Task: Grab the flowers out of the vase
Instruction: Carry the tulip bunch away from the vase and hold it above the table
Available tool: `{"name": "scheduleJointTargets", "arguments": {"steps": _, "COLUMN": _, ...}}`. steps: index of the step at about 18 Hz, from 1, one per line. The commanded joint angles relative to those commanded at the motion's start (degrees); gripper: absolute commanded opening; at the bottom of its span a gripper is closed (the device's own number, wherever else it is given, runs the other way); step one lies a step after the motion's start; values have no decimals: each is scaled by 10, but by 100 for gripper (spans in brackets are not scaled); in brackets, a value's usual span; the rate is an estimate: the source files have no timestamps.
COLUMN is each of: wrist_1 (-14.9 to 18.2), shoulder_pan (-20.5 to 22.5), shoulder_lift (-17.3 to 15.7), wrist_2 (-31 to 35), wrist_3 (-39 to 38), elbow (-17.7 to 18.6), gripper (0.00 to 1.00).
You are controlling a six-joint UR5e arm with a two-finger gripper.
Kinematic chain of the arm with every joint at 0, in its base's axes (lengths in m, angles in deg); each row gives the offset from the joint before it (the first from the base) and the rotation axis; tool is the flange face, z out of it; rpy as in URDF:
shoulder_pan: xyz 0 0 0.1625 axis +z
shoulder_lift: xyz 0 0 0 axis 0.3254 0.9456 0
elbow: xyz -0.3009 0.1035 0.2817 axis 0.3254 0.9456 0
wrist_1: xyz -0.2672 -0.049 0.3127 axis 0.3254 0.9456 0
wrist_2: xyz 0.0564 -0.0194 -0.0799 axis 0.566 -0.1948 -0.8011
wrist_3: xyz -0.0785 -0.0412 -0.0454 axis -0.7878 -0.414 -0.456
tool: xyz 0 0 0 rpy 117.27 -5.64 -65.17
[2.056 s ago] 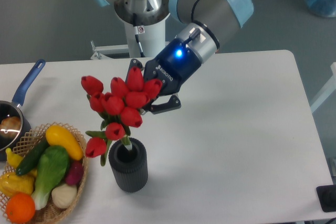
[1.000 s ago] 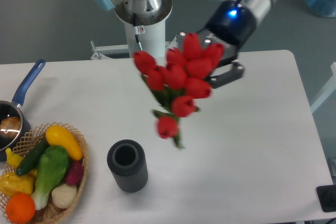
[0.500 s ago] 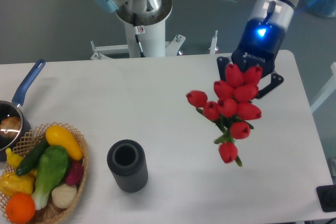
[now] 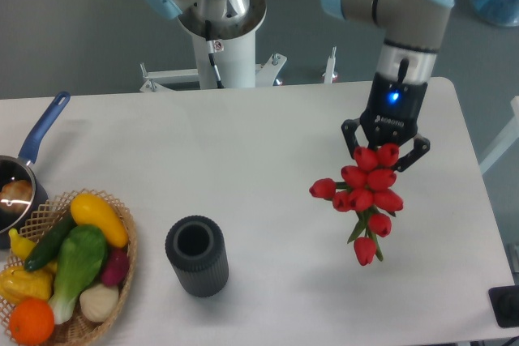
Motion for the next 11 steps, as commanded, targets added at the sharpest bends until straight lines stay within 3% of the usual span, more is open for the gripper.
{"name": "scheduleJointTargets", "arguments": {"steps": 3, "wrist_1": 9, "shoulder_pan": -6, "shoulder_lift": 27, "wrist_2": 35, "wrist_3": 5, "elbow": -13, "gripper": 0}}
{"name": "scheduleJointTargets", "arguments": {"steps": 11, "wrist_1": 15, "shoulder_pan": -53, "shoulder_lift": 50, "wrist_2": 125, "wrist_3": 41, "elbow": -50, "gripper": 0}}
